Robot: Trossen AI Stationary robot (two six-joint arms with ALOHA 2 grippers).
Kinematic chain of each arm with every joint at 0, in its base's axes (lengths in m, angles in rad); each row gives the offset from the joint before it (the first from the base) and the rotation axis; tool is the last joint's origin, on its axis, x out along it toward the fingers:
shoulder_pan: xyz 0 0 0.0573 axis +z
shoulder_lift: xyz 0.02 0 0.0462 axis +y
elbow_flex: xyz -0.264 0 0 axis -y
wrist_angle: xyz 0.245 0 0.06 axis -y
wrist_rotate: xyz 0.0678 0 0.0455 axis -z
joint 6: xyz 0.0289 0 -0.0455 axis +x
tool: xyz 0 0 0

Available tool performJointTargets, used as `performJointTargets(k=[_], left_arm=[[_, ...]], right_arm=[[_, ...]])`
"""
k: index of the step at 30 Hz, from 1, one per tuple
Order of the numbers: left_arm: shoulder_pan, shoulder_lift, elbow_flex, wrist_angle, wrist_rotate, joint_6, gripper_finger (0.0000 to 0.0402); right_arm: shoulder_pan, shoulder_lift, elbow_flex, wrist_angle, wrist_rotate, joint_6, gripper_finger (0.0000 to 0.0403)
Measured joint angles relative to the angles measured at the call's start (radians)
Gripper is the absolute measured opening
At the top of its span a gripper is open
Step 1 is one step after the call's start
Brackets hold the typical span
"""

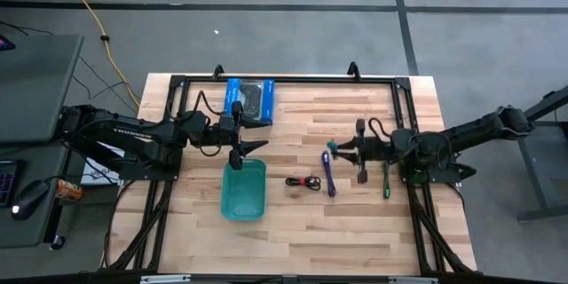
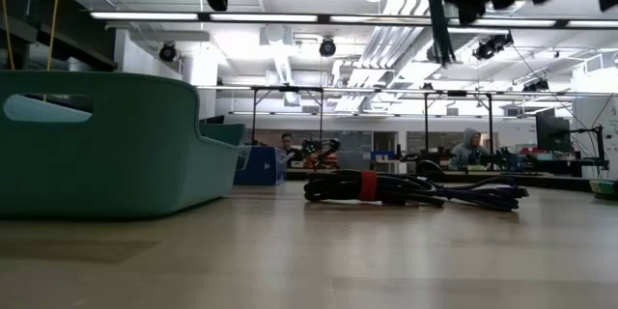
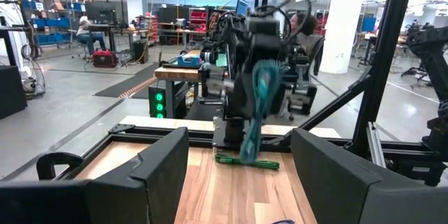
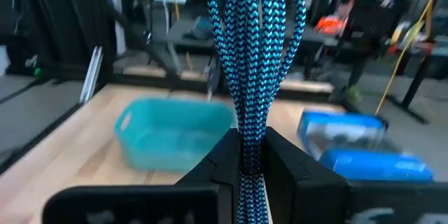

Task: Pick and place USB-C Cables
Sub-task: Put the blue charger cable into the green bin

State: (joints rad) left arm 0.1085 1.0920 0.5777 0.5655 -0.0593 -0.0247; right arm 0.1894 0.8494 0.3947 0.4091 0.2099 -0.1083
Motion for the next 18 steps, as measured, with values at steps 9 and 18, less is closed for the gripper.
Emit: performJointTargets(k=[9, 18], left_arm=[[0.000, 0.000, 0.000, 0.000, 0.000, 0.002, 0.0234], [0.000, 0.000, 0.000, 0.006, 0.000, 0.002, 0.0234]], right_arm=[[-0.113, 0.000, 0.110, -0.016, -0.063, 0.078, 0.0028], [-0.157, 0.002, 0.111, -0.028, -0.162, 0.109, 0.0028]])
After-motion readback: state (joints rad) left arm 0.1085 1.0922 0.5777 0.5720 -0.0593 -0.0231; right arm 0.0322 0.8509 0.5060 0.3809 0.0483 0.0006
